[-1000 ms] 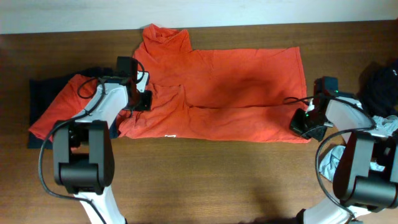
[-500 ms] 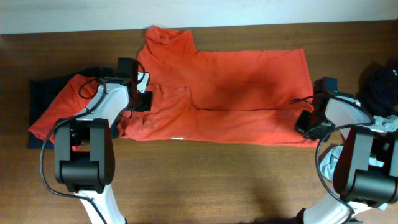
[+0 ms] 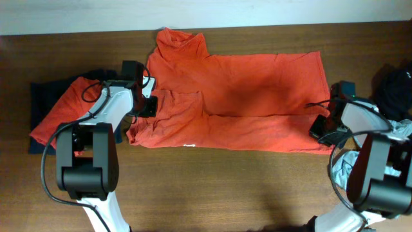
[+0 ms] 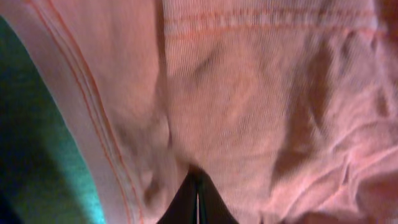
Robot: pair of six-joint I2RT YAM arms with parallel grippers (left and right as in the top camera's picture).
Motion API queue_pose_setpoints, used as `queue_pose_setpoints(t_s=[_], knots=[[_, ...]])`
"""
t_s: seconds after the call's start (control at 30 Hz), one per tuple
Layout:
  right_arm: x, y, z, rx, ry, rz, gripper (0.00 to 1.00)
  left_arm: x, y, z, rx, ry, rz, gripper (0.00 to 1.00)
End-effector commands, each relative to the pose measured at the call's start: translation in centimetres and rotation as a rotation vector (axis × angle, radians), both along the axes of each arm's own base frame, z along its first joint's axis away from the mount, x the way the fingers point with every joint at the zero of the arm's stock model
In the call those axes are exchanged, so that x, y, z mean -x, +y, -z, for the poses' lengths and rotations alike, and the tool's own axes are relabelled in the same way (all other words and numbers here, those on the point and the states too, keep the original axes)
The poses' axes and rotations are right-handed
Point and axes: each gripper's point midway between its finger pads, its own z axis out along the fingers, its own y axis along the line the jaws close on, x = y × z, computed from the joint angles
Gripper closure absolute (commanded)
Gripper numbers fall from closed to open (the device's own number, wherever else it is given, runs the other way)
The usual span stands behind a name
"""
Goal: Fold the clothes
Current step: 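Grasp the left and right side edges with both grippers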
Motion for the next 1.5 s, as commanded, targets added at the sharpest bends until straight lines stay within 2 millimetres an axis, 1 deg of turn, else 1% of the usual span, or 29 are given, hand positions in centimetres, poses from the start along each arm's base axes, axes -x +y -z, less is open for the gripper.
queue_pose_setpoints(t_s=[0.0, 0.13, 0.2, 0.23, 0.27, 0.33, 0.43, 0.57, 0.7, 0.77, 0.87, 0.9, 0.93, 0.97, 1.03, 1.13, 1.23, 1.33, 1.37, 1.4, 1.47], knots=[[-1.6, 1.8, -4.1, -0.087, -0.163, -0.045, 0.96, -0.9, -0.3, -5.5, 0.012, -0.121, 0.020, 0.92], [-2.5, 3.4, -8.1, -0.150, -0.304, -0.084, 0.96, -0.8, -0.5, -10.7, 0.027, -0.228, 0.023, 0.70], [-2.7, 4.4, -9.6, -0.190, -0.359, -0.132, 0.96, -0.4, -1.1, -12.4, 0.057, -0.254, 0.038, 0.69], [-2.7, 4.9, -10.1, -0.208, -0.374, -0.158, 0.96, 0.0, -1.5, -12.9, 0.072, -0.254, 0.047, 0.69], [-2.5, 5.3, -10.3, -0.219, -0.375, -0.174, 0.96, 0.5, -1.8, -13.0, 0.080, -0.242, 0.054, 0.69], [-1.8, 5.8, -10.2, -0.229, -0.347, -0.193, 0.96, 1.6, -2.0, -12.4, 0.085, -0.191, 0.053, 0.70], [-0.6, 6.6, -9.6, -0.240, -0.289, -0.233, 0.96, 3.6, -2.6, -10.8, 0.104, -0.096, 0.027, 0.72], [-0.2, 7.2, -9.2, -0.243, -0.260, -0.257, 0.96, 5.7, -3.5, -8.3, 0.116, -0.017, 0.051, 0.82], [-0.2, 7.2, -9.2, -0.244, -0.258, -0.259, 0.96, 8.0, -3.0, -5.7, 0.089, 0.055, 0.046, 0.82], [-0.2, 7.2, -9.0, -0.246, -0.253, -0.257, 0.96, 8.9, -2.4, -4.6, 0.069, 0.081, 0.037, 0.83], [-0.2, 7.2, -7.8, -0.256, -0.228, -0.250, 0.96, 9.2, -2.0, -3.7, 0.051, 0.081, 0.025, 0.83], [-0.2, 7.2, -7.1, -0.262, -0.218, -0.239, 0.96, 9.0, -2.0, -3.6, 0.049, 0.072, 0.024, 0.83], [-0.4, 7.5, -6.4, -0.280, -0.210, -0.231, 0.96, 8.7, -1.9, -3.6, 0.047, 0.057, 0.022, 0.80], [-0.6, 7.9, -5.8, -0.299, -0.211, -0.237, 0.96, 8.3, -1.9, -3.6, 0.044, 0.042, 0.019, 0.77], [-1.0, 8.9, -4.4, -0.339, -0.212, -0.254, 0.96, 7.4, -1.6, -3.8, 0.027, 0.005, 0.012, 0.74], [-1.0, 10.3, -2.0, -0.358, -0.174, -0.288, 0.96, 6.3, -0.6, -4.0, -0.024, -0.043, -0.007, 0.74], [-1.0, 11.4, -0.2, -0.371, -0.133, -0.316, 0.96, 5.8, -0.5, -3.9, -0.025, -0.059, -0.008, 0.73], [-1.2, 11.3, 1.6, -0.348, -0.107, -0.324, 0.96, 6.1, -0.5, -3.7, -0.029, -0.044, -0.003, 0.73], [-1.0, 11.2, 2.3, -0.346, -0.085, -0.313, 0.96, 6.5, -0.5, -3.6, -0.031, -0.025, -0.003, 0.72], [-0.7, 11.0, 2.8, -0.342, -0.064, -0.295, 0.96, 7.0, -0.4, -3.5, -0.034, -0.007, -0.004, 0.69], [-0.2, 10.7, 3.9, -0.331, -0.027, -0.286, 0.96, 8.0, -0.1, -3.3, -0.040, 0.037, -0.006, 0.66]])
